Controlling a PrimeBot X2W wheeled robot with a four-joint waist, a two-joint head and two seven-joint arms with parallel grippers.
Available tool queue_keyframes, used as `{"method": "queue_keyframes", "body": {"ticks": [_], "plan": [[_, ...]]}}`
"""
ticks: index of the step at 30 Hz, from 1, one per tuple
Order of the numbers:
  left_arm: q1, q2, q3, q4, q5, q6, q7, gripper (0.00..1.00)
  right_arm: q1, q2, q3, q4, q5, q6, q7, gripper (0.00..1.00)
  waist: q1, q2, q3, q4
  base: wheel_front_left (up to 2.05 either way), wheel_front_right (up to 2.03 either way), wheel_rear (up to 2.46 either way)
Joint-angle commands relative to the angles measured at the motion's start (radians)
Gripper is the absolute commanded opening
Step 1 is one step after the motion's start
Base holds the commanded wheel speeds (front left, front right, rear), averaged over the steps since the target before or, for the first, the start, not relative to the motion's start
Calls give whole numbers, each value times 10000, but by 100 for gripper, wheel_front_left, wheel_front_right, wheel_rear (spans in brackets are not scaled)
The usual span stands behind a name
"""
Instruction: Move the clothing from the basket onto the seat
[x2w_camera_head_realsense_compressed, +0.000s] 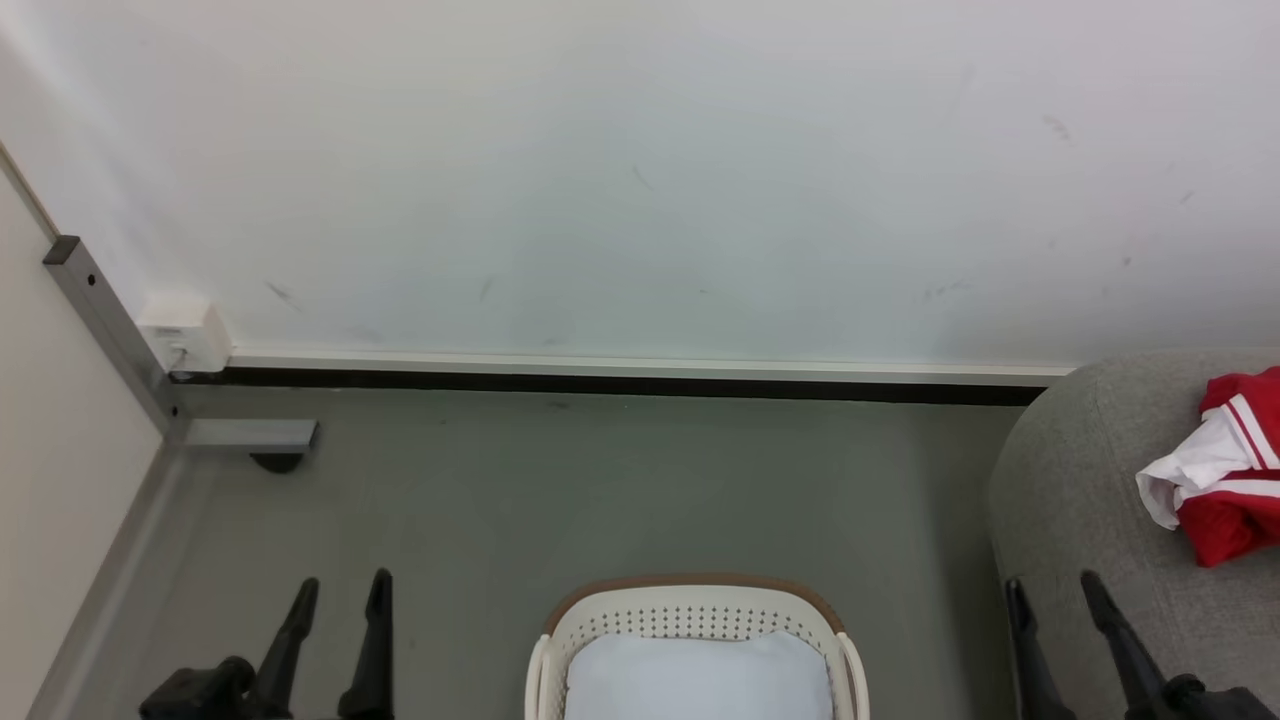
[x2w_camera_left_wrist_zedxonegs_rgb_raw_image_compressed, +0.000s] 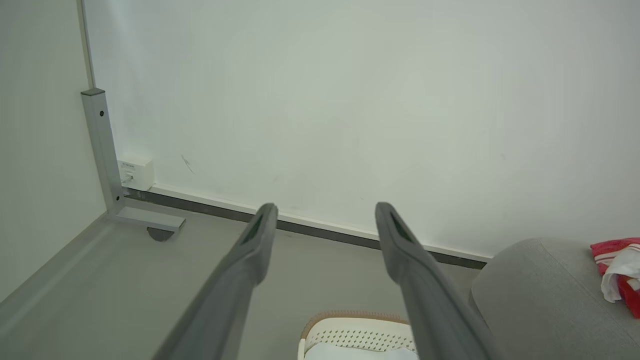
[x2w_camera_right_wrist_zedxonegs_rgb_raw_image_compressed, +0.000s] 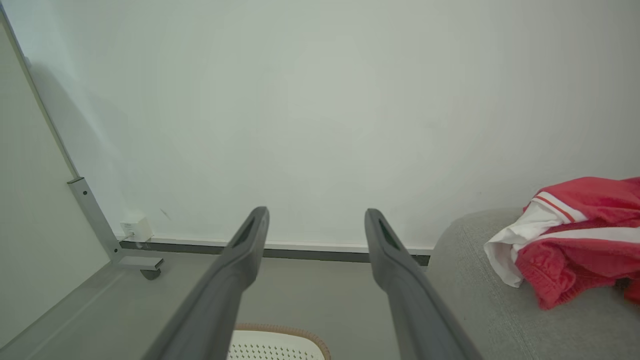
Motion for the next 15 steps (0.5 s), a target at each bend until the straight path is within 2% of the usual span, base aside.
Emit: {"method": "queue_keyframes", "body": {"ticks": [1, 6, 15], "plan": [[160, -114, 178, 94, 280, -126, -4, 100, -128, 28, 74, 158, -63, -26, -112, 100, 0, -1, -22, -49, 0, 0, 0], [113, -513, 586, 375, 879, -554, -4, 100, -391, 57, 303, 629, -71, -26, -254, 100, 0, -1, -68, -162, 0, 0, 0], [78, -1058, 1227, 617, 1506, -951, -4, 100, -560, 66, 418, 956, 45, -26, -349, 100, 0, -1, -155, -301, 0, 0, 0]]}}
